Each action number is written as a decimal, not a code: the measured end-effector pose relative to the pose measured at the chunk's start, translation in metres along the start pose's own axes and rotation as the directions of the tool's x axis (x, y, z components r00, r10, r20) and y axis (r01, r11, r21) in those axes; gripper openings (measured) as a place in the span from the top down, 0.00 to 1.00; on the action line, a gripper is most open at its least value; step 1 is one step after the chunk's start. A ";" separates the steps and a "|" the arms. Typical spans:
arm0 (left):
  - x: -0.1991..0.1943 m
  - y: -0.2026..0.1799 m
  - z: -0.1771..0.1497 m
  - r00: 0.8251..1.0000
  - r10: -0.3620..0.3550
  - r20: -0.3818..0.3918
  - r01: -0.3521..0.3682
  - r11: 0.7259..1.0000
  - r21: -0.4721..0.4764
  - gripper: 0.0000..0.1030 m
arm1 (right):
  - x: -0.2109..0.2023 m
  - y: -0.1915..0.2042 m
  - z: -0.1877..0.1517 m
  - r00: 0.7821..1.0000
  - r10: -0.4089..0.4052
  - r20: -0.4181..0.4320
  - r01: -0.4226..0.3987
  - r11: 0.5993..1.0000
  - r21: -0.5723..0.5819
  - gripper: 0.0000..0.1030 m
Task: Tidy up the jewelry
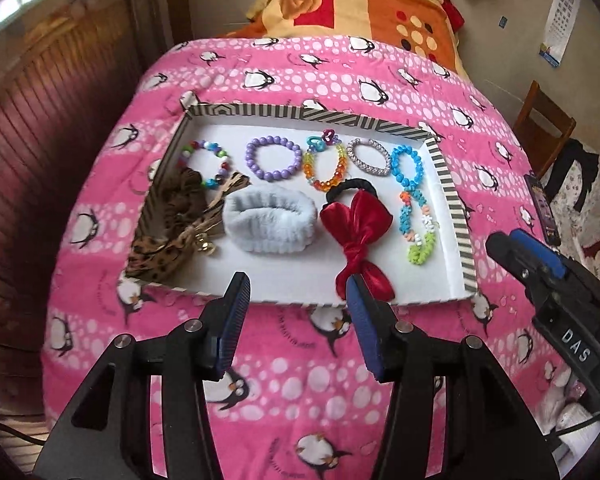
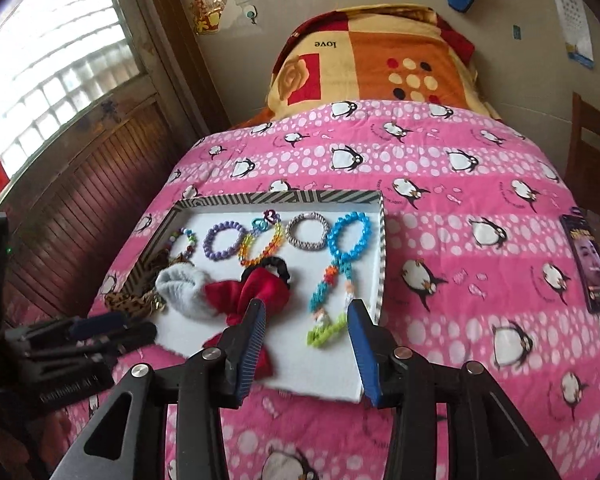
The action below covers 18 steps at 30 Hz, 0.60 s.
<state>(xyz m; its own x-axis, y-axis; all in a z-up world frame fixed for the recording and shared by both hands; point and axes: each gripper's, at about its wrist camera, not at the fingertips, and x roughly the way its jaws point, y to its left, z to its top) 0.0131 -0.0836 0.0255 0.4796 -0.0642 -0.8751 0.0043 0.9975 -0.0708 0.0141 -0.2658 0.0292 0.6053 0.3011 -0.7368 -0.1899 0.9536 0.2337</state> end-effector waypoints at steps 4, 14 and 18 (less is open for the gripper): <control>-0.011 0.004 -0.009 1.000 0.013 0.024 -0.013 1.000 -0.007 0.52 | -0.010 0.004 -0.015 1.000 -0.001 0.006 0.000 1.000 0.018 0.61; -0.035 0.006 -0.029 0.996 0.050 0.077 -0.049 0.999 -0.014 0.52 | -0.026 0.024 -0.038 1.000 0.004 -0.002 -0.004 1.000 -0.020 0.61; -0.043 0.008 -0.037 0.993 0.067 0.097 -0.066 0.998 -0.015 0.52 | -0.031 0.029 -0.043 1.000 0.007 -0.002 -0.007 0.999 -0.032 0.60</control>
<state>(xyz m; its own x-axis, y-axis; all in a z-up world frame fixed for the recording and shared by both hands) -0.0399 -0.0735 0.0453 0.5614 0.0065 -0.8275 -0.0408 0.9990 -0.0198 -0.0431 -0.2470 0.0316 0.6025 0.3073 -0.7366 -0.2188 0.9511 0.2179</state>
